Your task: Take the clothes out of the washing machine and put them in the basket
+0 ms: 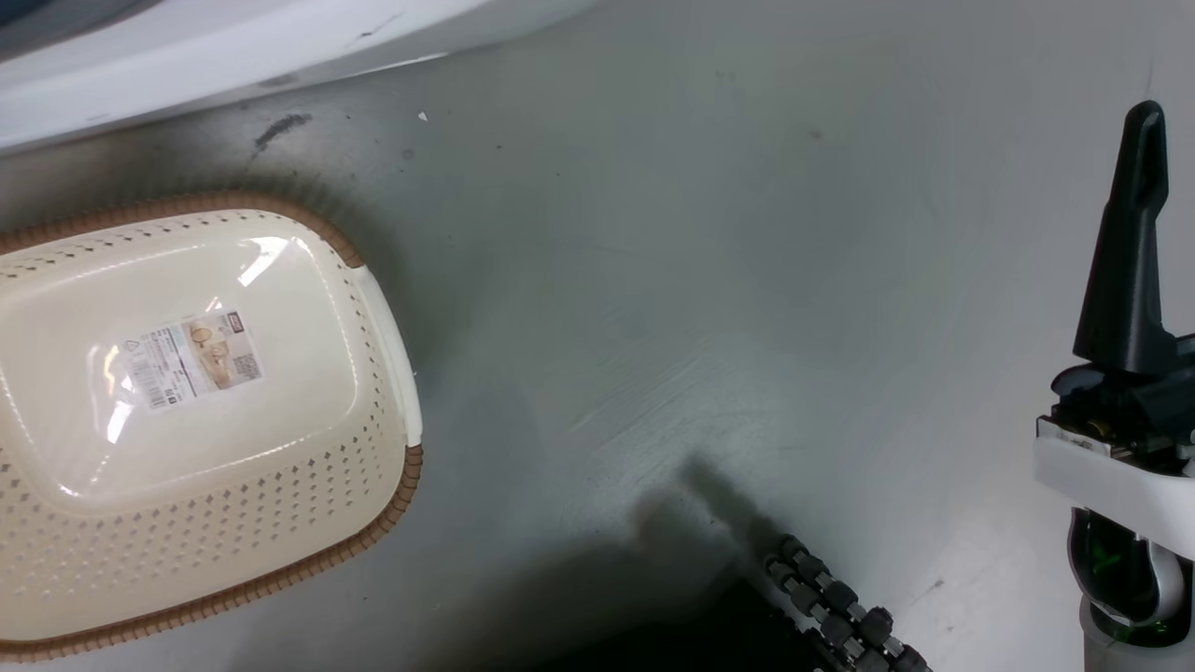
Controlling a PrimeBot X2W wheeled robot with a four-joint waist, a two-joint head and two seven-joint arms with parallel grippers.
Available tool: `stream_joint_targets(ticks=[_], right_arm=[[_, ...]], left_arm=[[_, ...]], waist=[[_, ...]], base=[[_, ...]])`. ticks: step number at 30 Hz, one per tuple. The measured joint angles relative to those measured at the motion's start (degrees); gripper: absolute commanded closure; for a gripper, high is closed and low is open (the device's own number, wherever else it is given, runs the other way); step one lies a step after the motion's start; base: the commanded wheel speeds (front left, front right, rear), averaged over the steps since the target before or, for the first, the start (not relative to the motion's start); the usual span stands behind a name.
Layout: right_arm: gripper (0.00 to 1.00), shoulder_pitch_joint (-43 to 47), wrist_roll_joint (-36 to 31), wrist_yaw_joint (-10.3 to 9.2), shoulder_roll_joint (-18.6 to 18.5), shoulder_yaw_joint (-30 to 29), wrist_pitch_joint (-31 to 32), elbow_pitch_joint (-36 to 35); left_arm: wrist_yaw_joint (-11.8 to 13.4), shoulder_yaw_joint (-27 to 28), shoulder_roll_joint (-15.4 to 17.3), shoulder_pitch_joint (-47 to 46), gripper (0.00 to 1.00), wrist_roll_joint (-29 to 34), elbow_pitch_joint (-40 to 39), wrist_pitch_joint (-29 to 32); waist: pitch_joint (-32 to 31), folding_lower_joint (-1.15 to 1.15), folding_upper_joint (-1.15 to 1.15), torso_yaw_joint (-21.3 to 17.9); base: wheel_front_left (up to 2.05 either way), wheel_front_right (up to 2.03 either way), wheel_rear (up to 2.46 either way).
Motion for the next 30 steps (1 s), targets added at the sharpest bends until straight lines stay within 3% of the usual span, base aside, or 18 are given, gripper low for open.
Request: stream_joint_targets(ticks=[9, 10, 11, 21, 30], right_arm=[[0.0, -0.6, 0.8, 0.0, 0.0, 0.0, 0.0, -0.1], [0.0, -0.7, 0.9, 0.0, 0.0, 0.0, 0.0, 0.0], [0.0, -0.8, 0.9, 0.0, 0.0, 0.0, 0.0, 0.0], [0.0, -1.1, 0.7, 0.0, 0.0, -0.4, 0.0, 0.4], [0.0, -0.2, -1.7, 0.0, 0.0, -0.2, 0.0, 0.9]], left_arm=[[0.5, -1.2, 0.8, 0.0, 0.0, 0.2, -1.1, -0.2], [0.4, -2.0, 1.1, 0.0, 0.22, 0.8, -1.2, -0.8], [0.4, -2.0, 1.3, 0.0, 1.0, 0.7, -1.2, -0.9], [0.2, -3.0, 1.2, 1.7, 1.0, -1.6, 0.4, -7.8], [0.0, -4.1, -0.4, 10.5, 1.0, -5.9, 3.7, -22.8]], waist=[[1.8, 0.0, 0.0, -0.4], [1.9, 0.0, 0.0, -0.4], [1.9, 0.0, 0.0, -0.4], [-0.7, 0.0, 0.0, 0.4], [-7.9, -0.01, 0.0, 1.5]], base=[[0.0, 0.0, 0.0], [0.0, 0.0, 0.0], [0.0, 0.0, 0.0], [0.0, 0.0, 0.0], [0.0, 0.0, 0.0]])
